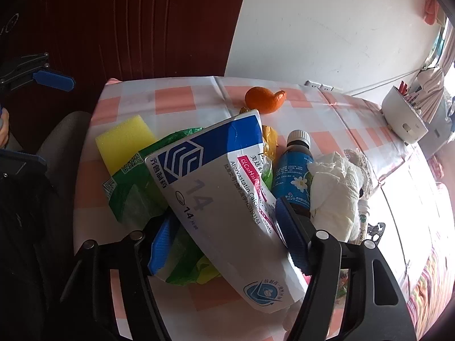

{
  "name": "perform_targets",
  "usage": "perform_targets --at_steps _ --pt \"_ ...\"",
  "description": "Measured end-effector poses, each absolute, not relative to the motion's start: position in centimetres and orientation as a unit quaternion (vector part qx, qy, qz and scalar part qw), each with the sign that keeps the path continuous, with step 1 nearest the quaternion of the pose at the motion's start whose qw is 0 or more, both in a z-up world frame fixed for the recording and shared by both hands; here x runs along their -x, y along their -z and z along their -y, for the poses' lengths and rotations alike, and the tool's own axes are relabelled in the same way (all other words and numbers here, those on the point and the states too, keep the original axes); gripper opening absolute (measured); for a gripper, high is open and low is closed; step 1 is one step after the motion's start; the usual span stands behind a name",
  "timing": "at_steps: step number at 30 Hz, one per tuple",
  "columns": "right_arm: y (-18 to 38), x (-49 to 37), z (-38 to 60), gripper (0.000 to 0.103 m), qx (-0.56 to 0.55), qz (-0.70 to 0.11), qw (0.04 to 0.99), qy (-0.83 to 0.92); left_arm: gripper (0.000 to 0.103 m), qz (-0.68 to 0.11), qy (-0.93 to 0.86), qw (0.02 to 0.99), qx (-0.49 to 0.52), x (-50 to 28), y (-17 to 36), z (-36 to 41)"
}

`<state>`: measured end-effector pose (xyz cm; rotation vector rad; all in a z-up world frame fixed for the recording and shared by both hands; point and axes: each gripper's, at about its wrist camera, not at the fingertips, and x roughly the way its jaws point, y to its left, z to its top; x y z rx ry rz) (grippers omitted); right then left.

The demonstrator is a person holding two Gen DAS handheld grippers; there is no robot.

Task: Collect trash
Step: 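Reach the right tool to the white-and-blue tissue box and grasp it, then grasp the yellow sponge with the left tool while the right tool lifts the tissue box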

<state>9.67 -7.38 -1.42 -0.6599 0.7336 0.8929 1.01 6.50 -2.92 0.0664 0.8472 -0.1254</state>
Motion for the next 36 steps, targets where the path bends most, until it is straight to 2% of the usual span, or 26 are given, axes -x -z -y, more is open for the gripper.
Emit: perform_targets --at_steps 9,23,28,36 --pt "-1.3 -8.7 10.4 0.059 0.199 -0.313 0.835 -0.406 0.095 -0.414 0.057 0.908 -0.033 -1.9 3.0 -6.7" --pt "-3.7 -5.6 18.2 0.059 -0.058 -0.286 0.881 -0.373 0.095 -0.403 0.076 0.905 -0.115 -3.3 3.4 -4.8" --pt "-3.9 -2.9 20.6 0.059 -0.119 -0.262 0.887 -0.361 0.095 -0.396 0.101 0.900 -0.151 -4.0 3.6 -4.4" --pt "-3.9 -0.1 21.9 0.059 -0.154 -0.243 0.890 -0.354 0.095 -0.387 0.184 0.872 -0.237 -5.2 4.4 -3.6"
